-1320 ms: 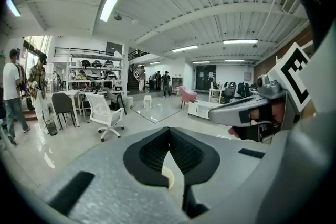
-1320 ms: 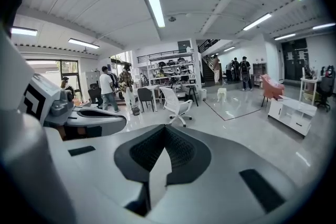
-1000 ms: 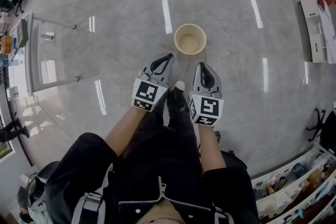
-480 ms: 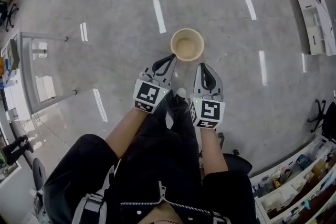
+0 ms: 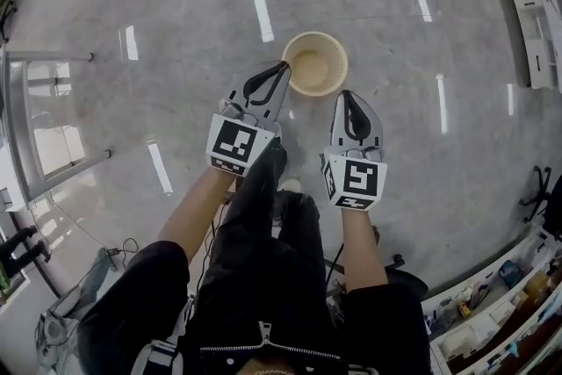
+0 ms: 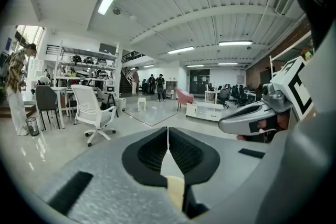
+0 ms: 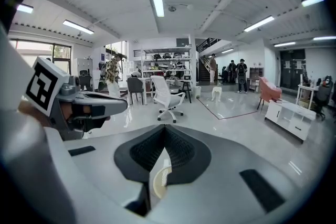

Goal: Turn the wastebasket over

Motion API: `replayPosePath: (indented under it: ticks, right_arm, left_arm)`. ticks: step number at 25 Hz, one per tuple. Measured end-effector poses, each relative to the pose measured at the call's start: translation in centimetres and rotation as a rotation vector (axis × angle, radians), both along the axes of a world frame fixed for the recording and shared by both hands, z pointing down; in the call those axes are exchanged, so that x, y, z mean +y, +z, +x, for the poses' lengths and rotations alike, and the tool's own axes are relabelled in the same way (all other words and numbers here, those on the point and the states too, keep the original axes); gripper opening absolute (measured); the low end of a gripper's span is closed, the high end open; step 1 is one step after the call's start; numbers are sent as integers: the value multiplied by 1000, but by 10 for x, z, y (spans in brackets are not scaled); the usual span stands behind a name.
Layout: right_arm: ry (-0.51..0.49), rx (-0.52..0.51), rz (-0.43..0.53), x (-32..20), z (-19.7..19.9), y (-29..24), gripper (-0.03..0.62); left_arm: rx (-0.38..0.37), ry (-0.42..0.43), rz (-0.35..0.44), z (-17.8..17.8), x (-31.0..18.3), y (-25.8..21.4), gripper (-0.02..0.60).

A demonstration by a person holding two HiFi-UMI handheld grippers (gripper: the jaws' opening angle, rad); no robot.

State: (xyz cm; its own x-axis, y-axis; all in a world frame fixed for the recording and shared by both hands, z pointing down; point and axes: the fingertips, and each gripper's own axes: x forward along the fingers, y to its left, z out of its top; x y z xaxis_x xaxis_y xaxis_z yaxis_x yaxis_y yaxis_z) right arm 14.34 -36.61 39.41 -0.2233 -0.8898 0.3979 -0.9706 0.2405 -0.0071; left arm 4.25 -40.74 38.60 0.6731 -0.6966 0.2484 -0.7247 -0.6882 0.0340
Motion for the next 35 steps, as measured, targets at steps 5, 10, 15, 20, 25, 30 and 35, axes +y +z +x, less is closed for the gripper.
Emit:
replayPosePath:
  ticks: [5,10,15,20,25,30,35]
  right_arm:
    - [-43,38,0,4,9,103,9]
    - [-96,83,25,3,10,191,9]
    - [-187,161,58,-2,5,269,9]
    - [-238,196,67,-5,2,337,9]
    - [-301,222,63,-5,-6,395,9]
    - [-423,355,34,-3,-21,449,9]
    - [-521,452,-7,9,-31,492,22]
  left_arm:
    - [11,-4,14,-8,-6,97,6]
    - [6,-18,26,-10,-11,198,6]
    - [15,-24,51,-4,-18,280,6]
    - [21,-12,67,1,-23,343,6]
    - [20,-1,72,5,-15,396,6]
    - [43,-25,50,0,-7,440,6]
    - [67,-61,20,-11,4,477,8]
